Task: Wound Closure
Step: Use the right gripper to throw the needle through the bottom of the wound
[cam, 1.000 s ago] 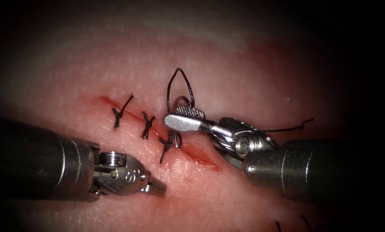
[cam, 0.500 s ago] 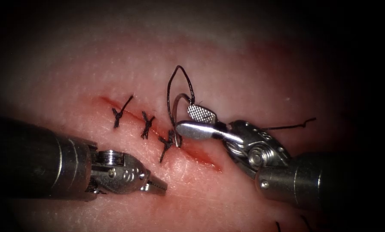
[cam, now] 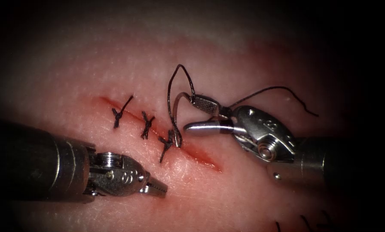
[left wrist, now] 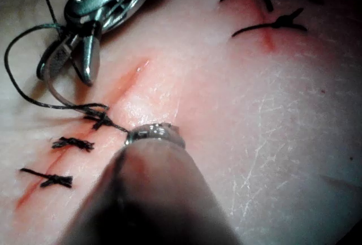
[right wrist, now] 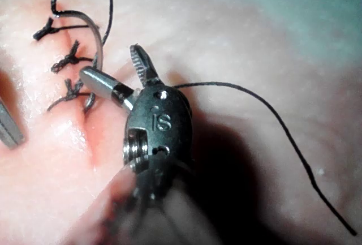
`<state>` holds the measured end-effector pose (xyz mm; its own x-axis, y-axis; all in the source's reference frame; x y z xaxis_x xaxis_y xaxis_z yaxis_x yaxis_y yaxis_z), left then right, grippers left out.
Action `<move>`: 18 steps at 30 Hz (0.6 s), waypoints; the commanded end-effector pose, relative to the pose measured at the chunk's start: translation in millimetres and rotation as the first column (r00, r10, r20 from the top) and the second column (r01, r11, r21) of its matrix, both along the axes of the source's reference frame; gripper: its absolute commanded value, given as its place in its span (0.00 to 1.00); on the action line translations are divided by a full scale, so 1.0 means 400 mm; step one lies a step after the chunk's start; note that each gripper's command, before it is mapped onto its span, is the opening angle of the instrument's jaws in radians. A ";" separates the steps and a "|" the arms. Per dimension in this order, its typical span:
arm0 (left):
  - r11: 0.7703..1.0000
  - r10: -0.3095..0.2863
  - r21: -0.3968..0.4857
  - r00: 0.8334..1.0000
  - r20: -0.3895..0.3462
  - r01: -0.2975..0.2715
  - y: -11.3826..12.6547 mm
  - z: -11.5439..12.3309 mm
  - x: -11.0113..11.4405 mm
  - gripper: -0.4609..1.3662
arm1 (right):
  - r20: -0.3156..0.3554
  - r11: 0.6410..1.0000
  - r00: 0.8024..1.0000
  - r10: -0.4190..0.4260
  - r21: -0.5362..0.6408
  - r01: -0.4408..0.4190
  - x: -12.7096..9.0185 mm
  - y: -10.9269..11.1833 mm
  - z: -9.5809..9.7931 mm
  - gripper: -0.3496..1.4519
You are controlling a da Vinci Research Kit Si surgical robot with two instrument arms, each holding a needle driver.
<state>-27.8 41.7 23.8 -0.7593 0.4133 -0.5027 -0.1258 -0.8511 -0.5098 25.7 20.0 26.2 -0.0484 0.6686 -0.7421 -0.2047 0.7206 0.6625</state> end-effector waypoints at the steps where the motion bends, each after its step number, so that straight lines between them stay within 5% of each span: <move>1: 1.000 0.002 0.002 1.000 0.002 -0.002 0.0000 0.0000 0.0001 0.06 | -0.012 1.000 1.000 -0.005 0.002 0.005 -0.0001 0.0003 0.0003 0.74; 18: 1.000 0.005 0.001 1.000 0.005 -0.005 0.0000 0.0004 0.0006 0.06 | -0.106 0.995 0.989 -0.099 -0.006 0.099 0.0055 0.0012 -0.0044 0.69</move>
